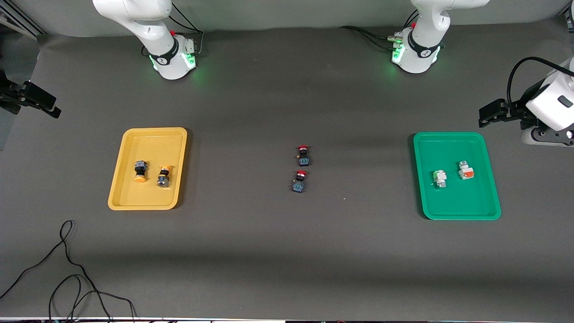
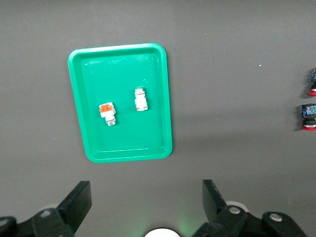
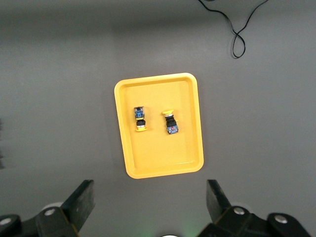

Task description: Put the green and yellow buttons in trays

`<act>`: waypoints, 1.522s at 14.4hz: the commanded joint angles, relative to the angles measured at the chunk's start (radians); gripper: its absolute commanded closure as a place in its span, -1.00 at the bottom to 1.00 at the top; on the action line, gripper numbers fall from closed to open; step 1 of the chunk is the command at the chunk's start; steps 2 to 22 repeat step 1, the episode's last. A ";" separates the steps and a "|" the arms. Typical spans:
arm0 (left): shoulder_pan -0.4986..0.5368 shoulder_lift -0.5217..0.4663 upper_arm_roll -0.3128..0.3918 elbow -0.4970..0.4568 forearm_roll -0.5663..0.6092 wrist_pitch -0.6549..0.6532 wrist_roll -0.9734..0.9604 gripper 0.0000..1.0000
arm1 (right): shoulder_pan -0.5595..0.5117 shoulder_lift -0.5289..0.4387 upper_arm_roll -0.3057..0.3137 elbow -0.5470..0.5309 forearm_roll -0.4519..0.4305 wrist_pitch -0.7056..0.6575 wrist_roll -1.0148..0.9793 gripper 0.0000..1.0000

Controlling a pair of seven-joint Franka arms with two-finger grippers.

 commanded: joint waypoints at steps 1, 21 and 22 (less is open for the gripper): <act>-0.007 -0.011 0.000 -0.006 0.015 -0.001 -0.003 -1.00 | -0.008 -0.007 0.002 -0.005 0.018 0.007 -0.002 -0.99; -0.007 -0.011 0.000 -0.006 0.015 -0.001 -0.003 -1.00 | -0.008 -0.007 0.002 -0.005 0.018 0.007 -0.002 -0.99; -0.007 -0.011 0.000 -0.006 0.015 -0.001 -0.003 -1.00 | -0.008 -0.007 0.002 -0.005 0.018 0.007 -0.002 -0.99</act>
